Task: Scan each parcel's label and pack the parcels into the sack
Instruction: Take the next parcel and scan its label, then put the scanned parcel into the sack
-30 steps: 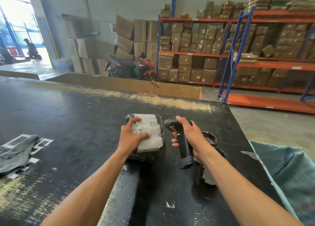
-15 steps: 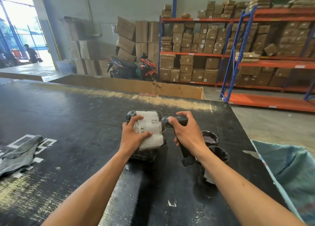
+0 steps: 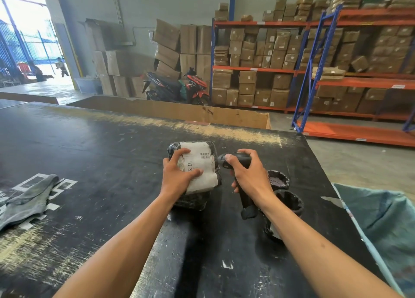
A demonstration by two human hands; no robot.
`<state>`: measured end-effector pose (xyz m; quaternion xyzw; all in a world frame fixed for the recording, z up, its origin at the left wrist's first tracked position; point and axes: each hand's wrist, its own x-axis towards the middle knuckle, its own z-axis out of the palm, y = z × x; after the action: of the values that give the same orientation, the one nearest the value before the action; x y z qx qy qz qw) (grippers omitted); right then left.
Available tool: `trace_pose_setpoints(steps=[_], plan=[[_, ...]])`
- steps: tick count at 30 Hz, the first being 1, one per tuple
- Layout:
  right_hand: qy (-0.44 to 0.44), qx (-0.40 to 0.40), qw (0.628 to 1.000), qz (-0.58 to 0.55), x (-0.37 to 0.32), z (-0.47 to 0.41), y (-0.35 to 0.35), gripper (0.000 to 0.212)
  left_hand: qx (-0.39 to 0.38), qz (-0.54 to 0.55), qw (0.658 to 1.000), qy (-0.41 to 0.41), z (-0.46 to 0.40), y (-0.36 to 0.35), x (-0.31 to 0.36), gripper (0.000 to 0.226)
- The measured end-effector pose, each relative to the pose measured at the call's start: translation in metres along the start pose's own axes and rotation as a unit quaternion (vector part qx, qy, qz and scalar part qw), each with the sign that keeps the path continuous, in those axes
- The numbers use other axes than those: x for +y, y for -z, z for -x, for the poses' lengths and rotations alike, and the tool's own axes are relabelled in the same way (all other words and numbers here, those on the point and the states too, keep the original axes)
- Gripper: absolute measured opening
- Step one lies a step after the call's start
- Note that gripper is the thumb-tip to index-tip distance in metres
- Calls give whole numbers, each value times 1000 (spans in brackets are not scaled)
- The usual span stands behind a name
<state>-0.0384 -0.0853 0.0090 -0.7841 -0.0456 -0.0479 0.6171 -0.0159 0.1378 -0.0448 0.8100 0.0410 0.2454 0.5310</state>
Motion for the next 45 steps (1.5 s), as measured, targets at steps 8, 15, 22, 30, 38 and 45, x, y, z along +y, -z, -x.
trace_pose_setpoints(steps=[8,15,22,30,38,45], plan=[[-172,-21,984,40,71,14,-27,50,80,27,996,22,-4,5,9,66],[-219,-50,969,107,124,39,-45,50,84,50,995,8,3,10,4,65],[-230,-68,957,163,130,42,-47,67,71,82,994,8,9,4,10,65],[-75,1,951,299,83,24,7,68,28,182,983,24,12,-29,32,70],[31,92,990,99,50,-4,116,47,-52,274,960,23,29,-113,83,41],[59,74,994,57,73,-14,230,79,-152,309,938,31,62,-221,155,18]])
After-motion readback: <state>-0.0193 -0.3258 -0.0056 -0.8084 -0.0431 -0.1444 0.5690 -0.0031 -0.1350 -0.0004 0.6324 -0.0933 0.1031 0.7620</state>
